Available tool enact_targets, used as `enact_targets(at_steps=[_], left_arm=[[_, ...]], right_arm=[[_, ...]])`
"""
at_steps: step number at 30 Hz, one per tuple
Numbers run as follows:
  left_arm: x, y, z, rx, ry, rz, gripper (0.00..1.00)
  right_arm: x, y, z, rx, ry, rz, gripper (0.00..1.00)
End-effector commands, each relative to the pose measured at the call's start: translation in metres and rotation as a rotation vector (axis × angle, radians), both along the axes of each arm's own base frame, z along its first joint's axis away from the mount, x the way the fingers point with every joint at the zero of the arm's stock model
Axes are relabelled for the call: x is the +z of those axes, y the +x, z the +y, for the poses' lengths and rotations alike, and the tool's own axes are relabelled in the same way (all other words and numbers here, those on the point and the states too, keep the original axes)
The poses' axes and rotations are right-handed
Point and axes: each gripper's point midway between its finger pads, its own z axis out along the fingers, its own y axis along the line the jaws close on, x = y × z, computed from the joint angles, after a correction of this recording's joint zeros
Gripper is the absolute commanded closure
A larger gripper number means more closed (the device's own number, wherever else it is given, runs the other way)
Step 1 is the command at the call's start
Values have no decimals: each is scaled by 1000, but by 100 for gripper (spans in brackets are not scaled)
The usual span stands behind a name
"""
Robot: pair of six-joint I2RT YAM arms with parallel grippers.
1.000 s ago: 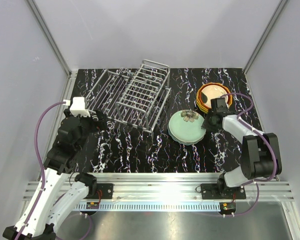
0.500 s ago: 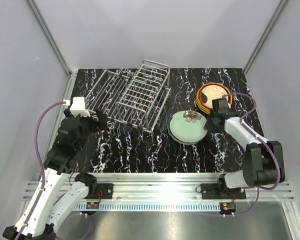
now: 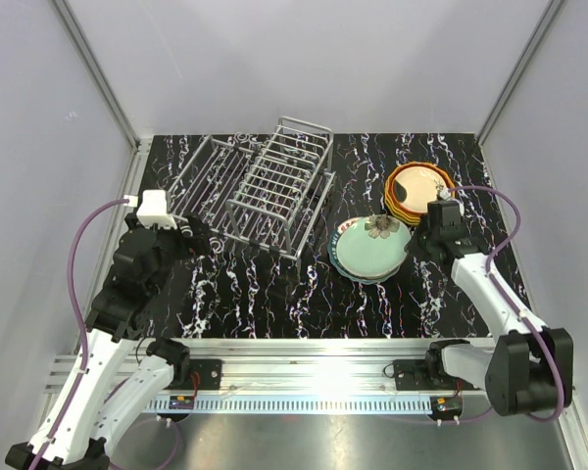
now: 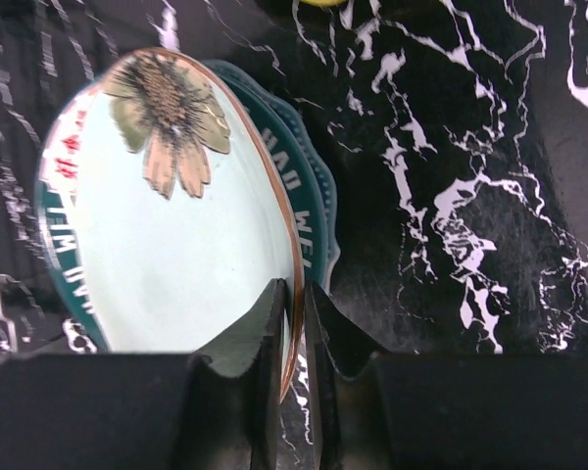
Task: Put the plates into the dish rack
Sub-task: Grab a plate with the right arm
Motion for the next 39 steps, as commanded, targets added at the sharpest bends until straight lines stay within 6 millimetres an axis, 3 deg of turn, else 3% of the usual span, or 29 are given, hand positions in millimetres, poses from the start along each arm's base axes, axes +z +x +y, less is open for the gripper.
enact_targets(at_steps=[1, 20, 32, 34, 39], left_arm=[[18, 3, -3, -8, -18, -52, 1], [19, 2, -2, -5, -18, -59, 1], [19, 1, -4, -19, -25, -59, 1], [20, 1, -10, -44, -39, -56, 1], [18, -10, -76, -375, -143, 53, 1]], right_arm=[[36, 18, 9, -4, 64, -175, 100], [71, 17, 29, -72, 295, -340, 100], [86, 15, 31, -58, 316, -366, 100], [88, 15, 31, -60, 318, -369, 100], [91, 4, 19, -99, 260, -333, 100]])
